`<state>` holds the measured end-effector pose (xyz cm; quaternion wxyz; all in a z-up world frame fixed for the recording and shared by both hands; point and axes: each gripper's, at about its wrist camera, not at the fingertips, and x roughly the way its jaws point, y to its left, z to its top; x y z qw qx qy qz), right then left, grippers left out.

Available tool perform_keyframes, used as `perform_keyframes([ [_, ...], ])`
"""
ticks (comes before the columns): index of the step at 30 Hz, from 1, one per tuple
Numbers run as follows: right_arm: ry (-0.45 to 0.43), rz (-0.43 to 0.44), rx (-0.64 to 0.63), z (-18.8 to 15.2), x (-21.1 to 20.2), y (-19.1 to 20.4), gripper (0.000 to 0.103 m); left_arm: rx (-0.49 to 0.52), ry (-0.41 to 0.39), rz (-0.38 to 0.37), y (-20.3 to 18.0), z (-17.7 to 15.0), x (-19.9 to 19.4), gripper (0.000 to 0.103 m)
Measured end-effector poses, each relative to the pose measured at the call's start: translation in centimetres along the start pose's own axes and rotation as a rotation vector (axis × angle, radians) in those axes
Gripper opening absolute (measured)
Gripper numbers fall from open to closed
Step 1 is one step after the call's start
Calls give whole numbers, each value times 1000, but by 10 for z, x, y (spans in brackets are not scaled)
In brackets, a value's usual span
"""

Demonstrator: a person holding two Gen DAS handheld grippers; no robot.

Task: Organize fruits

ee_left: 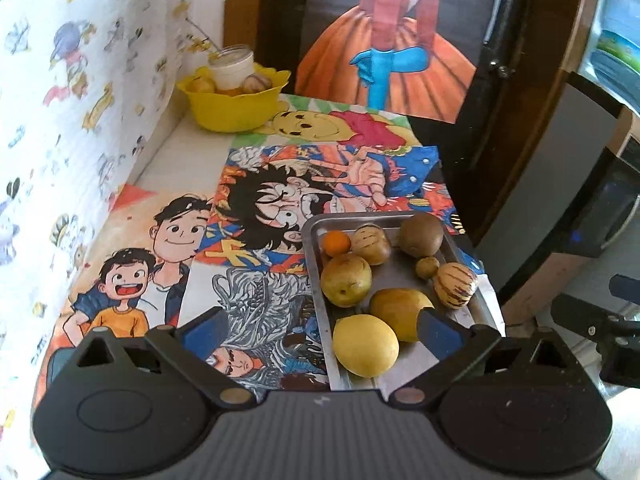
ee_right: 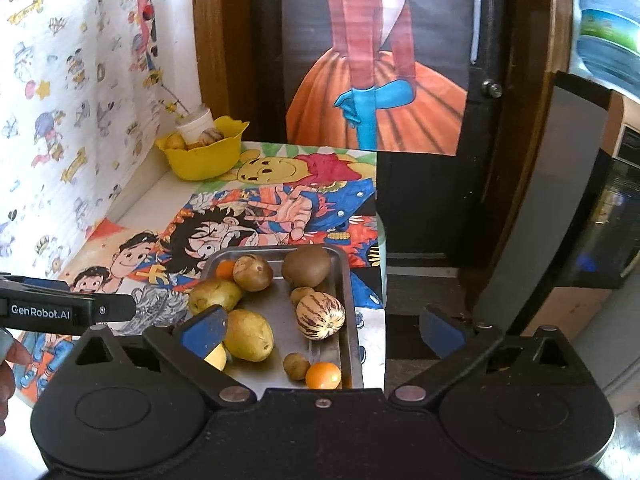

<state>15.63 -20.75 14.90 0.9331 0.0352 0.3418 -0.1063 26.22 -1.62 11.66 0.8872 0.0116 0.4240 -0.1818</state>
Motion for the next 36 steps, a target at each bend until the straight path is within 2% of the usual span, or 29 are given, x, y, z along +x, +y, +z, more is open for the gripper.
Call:
perform_keyframes([
  [8,-30,-37,21,-3,-23,10,102,37,-39,-32,3,-2,-20,102],
  [17,-68,18,-18,-2,-33,4,102,36,-47,6,2,-13,-34,102],
  [21,-58,79,-47,-2,-23,-8,102,13,-43,66,-4,-19,-31,102],
  [30,-59,221,-142,1,16,-35,102,-140,-86,196,-19,-41,-11,102],
  [36,-88,261,-146,-12,33,-46,102,-197,-133,271,-26,-55,-3,102],
])
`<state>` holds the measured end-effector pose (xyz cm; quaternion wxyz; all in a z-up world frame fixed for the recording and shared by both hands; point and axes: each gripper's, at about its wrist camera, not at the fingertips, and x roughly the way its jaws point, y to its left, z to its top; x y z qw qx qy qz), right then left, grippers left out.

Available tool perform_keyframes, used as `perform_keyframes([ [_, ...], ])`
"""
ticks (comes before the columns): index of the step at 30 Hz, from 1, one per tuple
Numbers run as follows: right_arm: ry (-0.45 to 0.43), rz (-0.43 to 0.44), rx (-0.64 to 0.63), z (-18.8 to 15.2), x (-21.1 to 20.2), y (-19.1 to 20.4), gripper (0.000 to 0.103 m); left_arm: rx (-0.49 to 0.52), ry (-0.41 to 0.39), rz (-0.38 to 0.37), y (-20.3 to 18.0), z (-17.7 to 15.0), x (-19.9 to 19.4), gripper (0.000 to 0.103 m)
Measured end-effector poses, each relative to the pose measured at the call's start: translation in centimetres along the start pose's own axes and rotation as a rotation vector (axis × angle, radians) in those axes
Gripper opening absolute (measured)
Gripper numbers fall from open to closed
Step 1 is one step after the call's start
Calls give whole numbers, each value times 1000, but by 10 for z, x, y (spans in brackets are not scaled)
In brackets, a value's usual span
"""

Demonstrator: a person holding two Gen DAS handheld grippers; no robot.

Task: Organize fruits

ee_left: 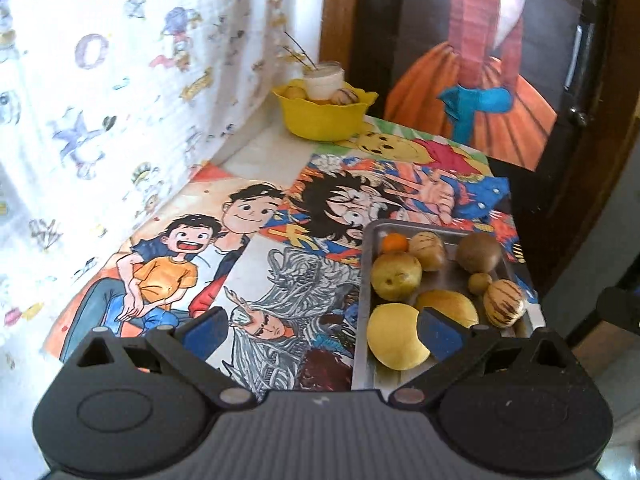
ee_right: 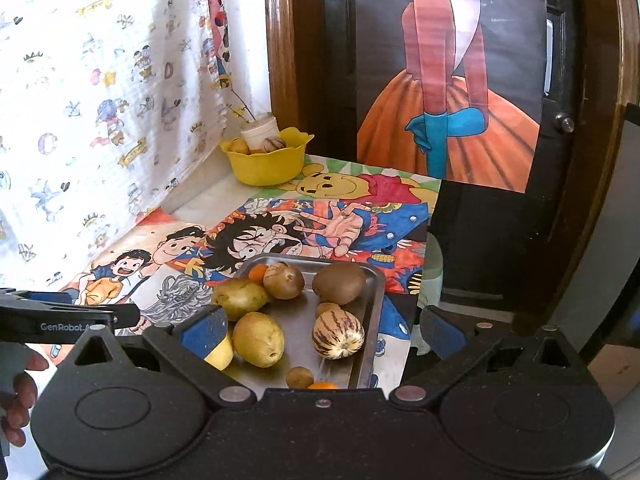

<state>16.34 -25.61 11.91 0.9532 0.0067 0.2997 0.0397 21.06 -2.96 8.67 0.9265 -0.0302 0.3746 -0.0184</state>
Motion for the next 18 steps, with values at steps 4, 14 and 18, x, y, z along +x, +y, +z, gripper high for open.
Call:
perform_keyframes([
  [4,-58,17,-6,-15,8,-3,102,-11,-58,11,-1,-14,-2,102],
  [14,-254,88,-51,-62,19,-6,102,-3,-239,28,-3,-61,0,103],
  [18,-291,101,-56,-80,6,-9,102,-38,-302,63,-4,-83,-5,103],
])
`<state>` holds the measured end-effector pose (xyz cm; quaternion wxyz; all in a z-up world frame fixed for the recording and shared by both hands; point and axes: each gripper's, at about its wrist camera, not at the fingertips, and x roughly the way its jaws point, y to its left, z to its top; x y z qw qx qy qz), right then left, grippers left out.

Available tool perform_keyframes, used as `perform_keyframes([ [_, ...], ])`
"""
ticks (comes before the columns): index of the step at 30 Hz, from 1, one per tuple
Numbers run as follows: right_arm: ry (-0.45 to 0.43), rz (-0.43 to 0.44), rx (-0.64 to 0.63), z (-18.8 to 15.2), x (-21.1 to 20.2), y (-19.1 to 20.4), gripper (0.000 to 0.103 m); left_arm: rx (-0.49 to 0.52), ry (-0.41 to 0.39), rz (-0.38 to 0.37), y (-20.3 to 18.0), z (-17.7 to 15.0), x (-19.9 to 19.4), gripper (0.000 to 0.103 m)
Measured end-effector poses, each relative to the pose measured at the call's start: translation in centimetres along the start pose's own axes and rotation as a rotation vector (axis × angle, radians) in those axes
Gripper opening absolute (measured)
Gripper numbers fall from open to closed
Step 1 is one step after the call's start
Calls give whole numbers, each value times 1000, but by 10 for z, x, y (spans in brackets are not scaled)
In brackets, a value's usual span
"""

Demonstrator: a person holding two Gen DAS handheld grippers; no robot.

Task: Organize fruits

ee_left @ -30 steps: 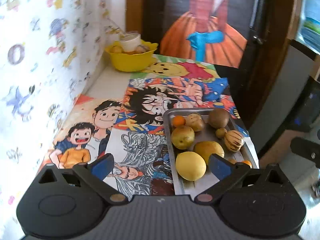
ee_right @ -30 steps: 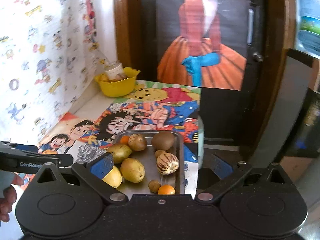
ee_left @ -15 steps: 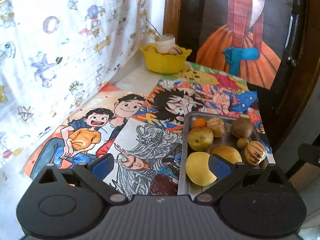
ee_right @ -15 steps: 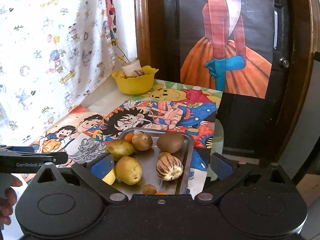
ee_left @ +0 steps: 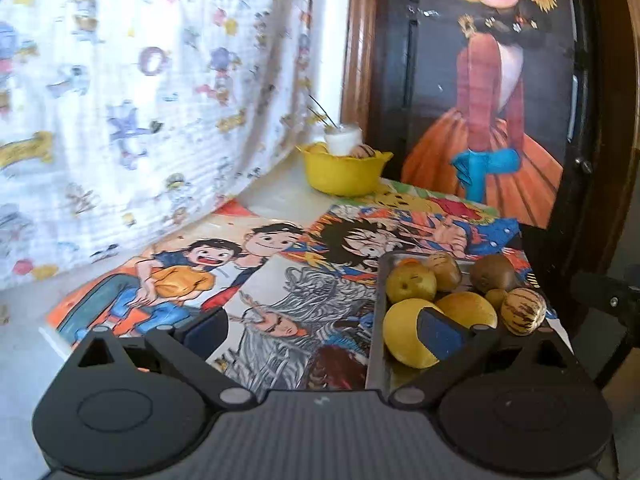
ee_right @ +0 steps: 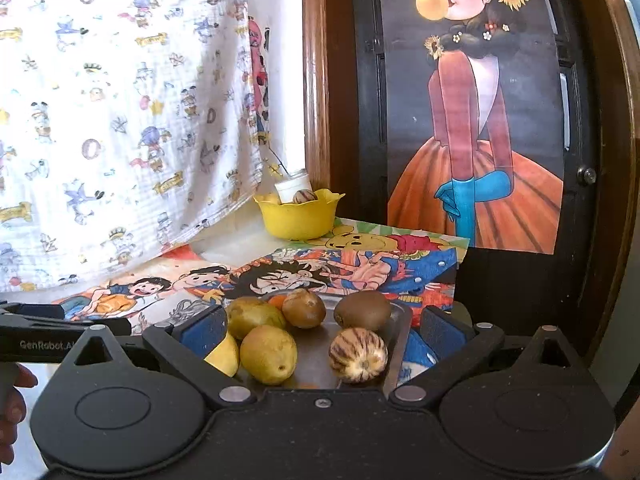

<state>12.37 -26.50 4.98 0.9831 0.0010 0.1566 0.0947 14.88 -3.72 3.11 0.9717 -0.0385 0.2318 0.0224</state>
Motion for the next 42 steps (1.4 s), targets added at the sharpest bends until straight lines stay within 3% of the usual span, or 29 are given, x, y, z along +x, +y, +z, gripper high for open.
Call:
perform_keyframes([
  [5,-42,4,35,-16,-27,4,102,-19,-44,39,-3,-15,-27,103],
  [19,-130,-75,16,-36,-82,28,102,-42,-107,-4,6,-41,-79,103],
  [30,-140,-81,-1,-56,-94,40,102,-28,-140,-15,11,-53,-96,103],
  [42,-101,-79,17,-68,-87,39,102,6,-115,-26,5,-68,-94,103],
])
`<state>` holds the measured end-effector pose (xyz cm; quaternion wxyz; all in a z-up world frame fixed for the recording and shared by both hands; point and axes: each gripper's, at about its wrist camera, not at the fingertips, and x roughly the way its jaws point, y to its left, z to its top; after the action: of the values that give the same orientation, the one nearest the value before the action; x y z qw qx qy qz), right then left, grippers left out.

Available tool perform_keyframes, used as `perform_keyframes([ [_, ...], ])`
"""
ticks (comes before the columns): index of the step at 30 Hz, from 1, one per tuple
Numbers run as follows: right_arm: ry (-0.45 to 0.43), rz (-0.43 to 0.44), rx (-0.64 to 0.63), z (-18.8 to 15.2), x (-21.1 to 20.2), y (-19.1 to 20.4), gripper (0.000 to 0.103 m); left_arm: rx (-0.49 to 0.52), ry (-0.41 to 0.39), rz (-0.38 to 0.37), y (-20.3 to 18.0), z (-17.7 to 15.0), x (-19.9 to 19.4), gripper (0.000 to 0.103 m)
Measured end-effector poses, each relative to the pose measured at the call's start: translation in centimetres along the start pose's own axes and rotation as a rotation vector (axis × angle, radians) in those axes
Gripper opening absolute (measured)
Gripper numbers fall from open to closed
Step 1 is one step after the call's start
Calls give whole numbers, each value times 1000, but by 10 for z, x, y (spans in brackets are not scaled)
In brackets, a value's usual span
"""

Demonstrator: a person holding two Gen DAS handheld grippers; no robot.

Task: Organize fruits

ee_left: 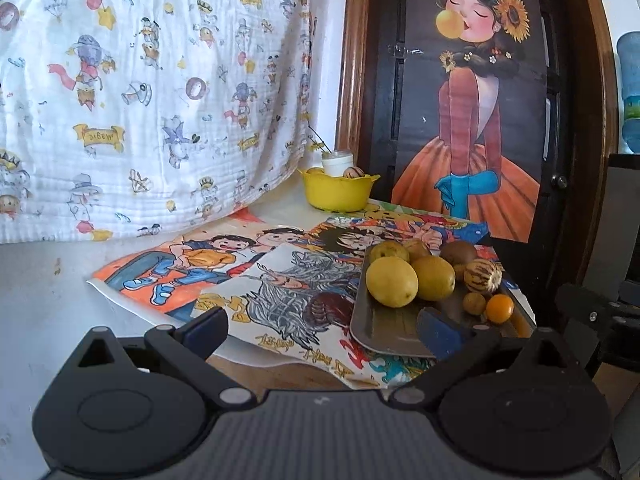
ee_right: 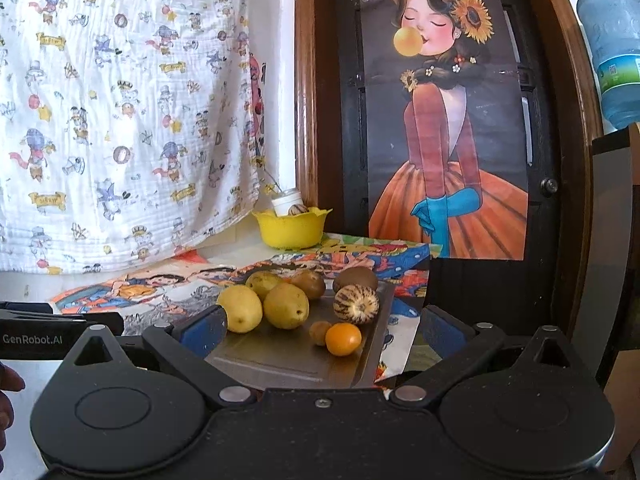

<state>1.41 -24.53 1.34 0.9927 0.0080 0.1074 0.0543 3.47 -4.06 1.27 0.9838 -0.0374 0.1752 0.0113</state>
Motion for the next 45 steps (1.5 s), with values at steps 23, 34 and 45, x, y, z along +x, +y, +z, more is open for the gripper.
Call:
perform_keyframes([
  [23,60,21,-13,-9,8,6,102,7,31,-1,0,-10,4,103],
  [34,67,22,-13,-10,9,6,102,7,35,1,0,-12,3,103],
  [45,69,22,-12,-10,9,6,102,6,35,0,0,-11,3,103],
])
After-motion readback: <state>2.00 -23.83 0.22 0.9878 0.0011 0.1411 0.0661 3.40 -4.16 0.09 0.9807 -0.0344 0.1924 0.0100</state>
